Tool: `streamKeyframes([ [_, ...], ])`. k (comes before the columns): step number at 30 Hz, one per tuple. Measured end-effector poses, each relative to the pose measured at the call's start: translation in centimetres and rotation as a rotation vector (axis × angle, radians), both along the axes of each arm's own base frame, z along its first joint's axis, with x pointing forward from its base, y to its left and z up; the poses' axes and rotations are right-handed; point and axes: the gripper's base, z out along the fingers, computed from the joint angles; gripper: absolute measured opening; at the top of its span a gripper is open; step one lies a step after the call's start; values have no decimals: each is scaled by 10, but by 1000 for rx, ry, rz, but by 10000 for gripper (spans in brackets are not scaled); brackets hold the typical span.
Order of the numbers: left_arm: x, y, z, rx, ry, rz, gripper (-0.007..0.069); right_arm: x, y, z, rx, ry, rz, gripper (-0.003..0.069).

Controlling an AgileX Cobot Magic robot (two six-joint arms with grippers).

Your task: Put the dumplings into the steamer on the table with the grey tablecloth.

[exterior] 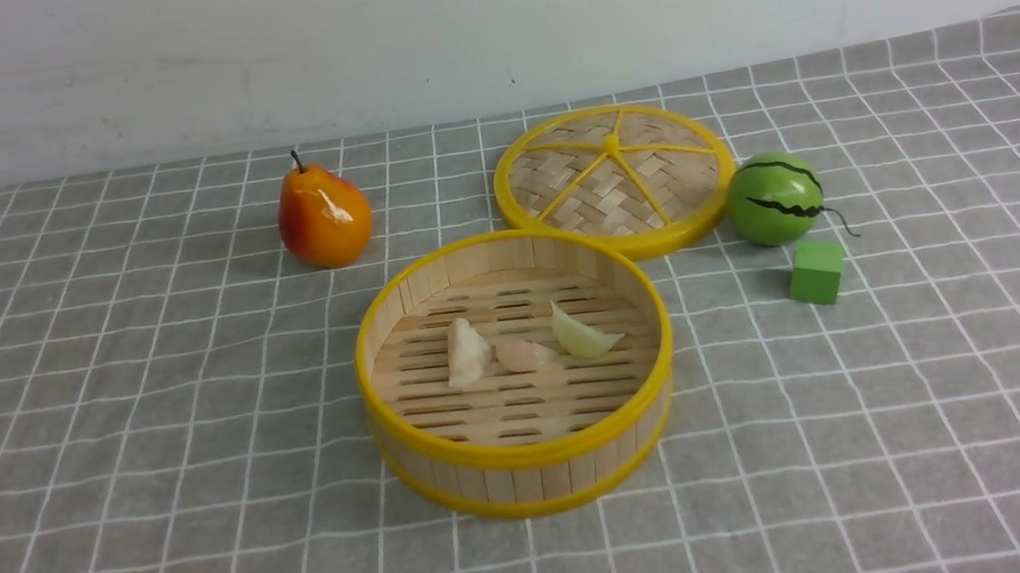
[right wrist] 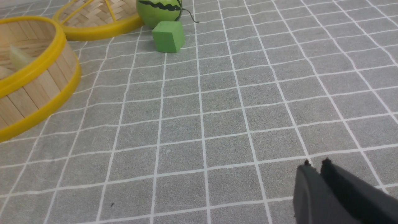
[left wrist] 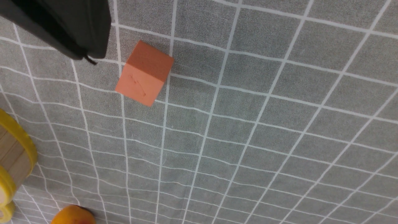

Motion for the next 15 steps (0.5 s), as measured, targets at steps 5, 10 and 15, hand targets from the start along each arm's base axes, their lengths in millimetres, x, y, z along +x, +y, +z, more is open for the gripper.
streamKeyframes([
  [5, 0, 0, 0, -1, 0, 0, -14, 0, 0, 0, -1, 0, 0, 52],
  [10, 0, 0, 0, -1, 2, 0, -14, 0, 0, 0, -7, 0, 2, 60],
  [15, 0, 0, 0, -1, 4, 0, -14, 0, 0, 0, -7, 0, 2, 62],
])
